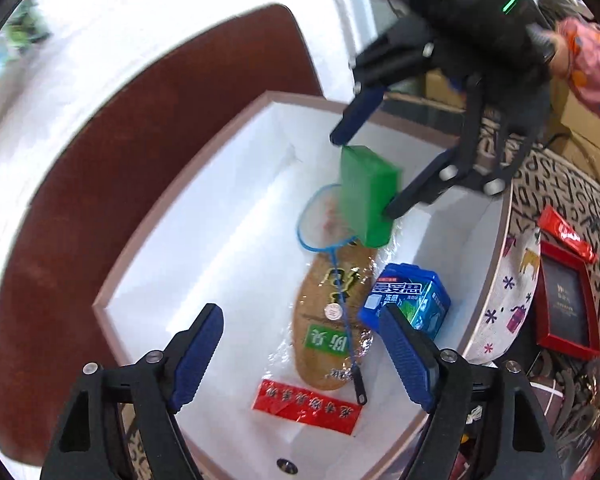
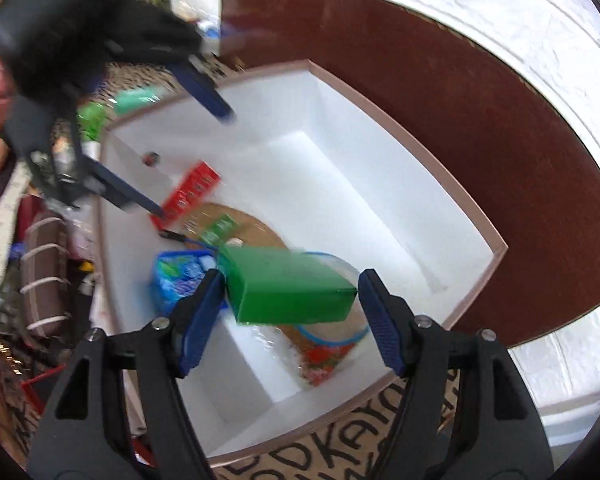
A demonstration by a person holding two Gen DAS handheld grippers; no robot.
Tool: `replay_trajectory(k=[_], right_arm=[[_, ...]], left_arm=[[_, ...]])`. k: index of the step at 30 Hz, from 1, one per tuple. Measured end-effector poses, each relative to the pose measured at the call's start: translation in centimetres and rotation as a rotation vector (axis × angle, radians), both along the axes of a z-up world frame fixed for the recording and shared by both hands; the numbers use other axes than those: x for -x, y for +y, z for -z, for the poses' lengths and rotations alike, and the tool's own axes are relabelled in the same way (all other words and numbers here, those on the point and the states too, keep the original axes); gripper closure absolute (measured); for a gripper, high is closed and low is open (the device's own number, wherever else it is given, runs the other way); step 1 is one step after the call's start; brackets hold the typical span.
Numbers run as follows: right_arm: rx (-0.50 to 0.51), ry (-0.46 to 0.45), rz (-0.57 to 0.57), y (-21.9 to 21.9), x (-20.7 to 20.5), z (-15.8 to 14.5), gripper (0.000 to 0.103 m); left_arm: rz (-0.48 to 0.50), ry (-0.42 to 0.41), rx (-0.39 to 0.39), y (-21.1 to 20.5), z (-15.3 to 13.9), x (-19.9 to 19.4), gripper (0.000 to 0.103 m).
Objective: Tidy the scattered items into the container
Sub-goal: 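Open both grippers to drop the green box into the box, then pull both grippers back from the box toward the red-framed black tray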
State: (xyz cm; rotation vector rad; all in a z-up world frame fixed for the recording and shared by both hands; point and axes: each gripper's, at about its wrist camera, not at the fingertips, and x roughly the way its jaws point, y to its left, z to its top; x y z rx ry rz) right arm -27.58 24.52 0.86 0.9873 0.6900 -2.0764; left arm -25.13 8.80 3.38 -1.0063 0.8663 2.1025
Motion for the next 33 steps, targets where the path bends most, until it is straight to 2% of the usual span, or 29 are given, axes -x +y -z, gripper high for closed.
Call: replay_trajectory(k=[5, 8, 11, 14, 16, 20, 22, 26, 29, 33], right_arm=[[0.007, -0.014, 0.055, -0.1, 2.6, 0.5, 0.033], [0.012, -0.024, 0.082, 0.8, 4.4, 1.4, 0.033], [0.073, -0.049, 0.112, 0.9, 5.7, 1.9, 0.033], [0.1, -0.032, 0.132, 1.1, 5.8, 1.7, 0.032], [0.139, -0.017, 0.146, 1.3, 5.6, 1.3, 0.032], [0.288, -0.01, 0.174, 3.1, 4.2, -1.0, 0.029], [0.359, -0.017, 0.177, 4.2, 3.1, -2.3, 0.027], [0.439, 0.008, 0.191, 6.1, 0.2, -4.9, 0.027], [0.485, 0.034, 0.208, 7.4, -2.5, -6.3, 0.026], [0.455, 0.095, 0.229, 8.2, -6.7, -7.7, 0.026]], left_arm=[[-0.055, 0.078, -0.047, -2.0, -2.0, -2.4, 0.021], [-0.086, 0.082, -0.105, -3.2, -3.1, -2.8, 0.02], [-0.115, 0.075, -0.17, -3.8, -3.4, -4.1, 0.02], [-0.13, 0.067, -0.247, -5.2, -4.2, -5.0, 0.02], [-0.146, 0.065, -0.3, -6.0, -4.5, -5.2, 0.02], [-0.165, 0.041, -0.397, -7.1, -4.0, -4.8, 0.02], [-0.179, 0.028, -0.425, -7.4, -4.0, -4.8, 0.02], [-0.202, 0.011, -0.473, -7.6, -4.1, -5.5, 0.019], [-0.259, 0.042, -0.456, -6.9, -4.0, -6.4, 0.019], [-0.355, 0.126, -0.346, -4.6, -3.7, -8.2, 0.019]])
